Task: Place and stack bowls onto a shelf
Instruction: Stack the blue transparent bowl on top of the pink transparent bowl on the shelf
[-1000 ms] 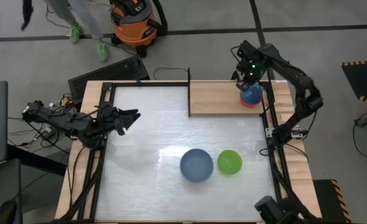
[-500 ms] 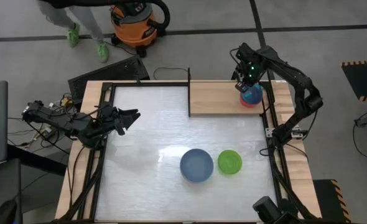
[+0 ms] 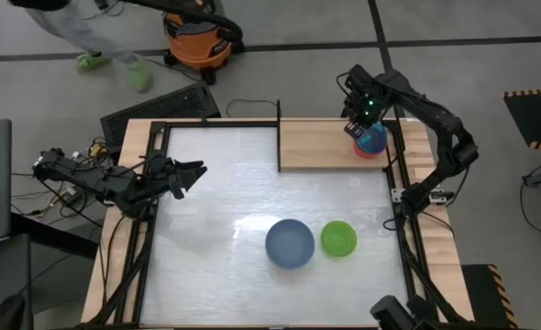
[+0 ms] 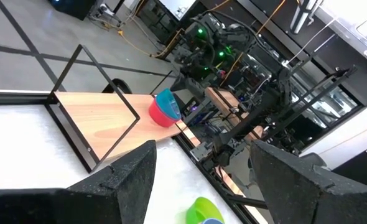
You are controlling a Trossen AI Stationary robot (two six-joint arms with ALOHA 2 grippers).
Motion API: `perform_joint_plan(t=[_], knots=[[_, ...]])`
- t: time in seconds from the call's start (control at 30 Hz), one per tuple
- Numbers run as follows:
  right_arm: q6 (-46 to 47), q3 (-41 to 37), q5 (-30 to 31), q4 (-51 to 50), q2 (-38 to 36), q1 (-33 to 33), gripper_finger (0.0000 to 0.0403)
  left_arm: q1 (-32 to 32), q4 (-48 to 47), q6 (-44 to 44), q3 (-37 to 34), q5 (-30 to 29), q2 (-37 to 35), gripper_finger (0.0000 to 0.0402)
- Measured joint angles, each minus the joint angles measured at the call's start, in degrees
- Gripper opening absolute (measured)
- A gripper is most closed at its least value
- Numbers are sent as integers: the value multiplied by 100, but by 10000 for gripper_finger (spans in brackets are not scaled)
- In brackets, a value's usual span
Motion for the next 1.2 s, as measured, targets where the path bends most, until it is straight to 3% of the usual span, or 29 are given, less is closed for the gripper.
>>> perform_joint_plan(t=[0.3, 1.2], knots=[[-2, -357, 0, 215, 92, -38, 21, 0, 0, 0, 0, 1, -1, 245], [-2, -363, 41, 957, 12, -453, 25, 0, 0, 2, 0, 42, -1, 245]])
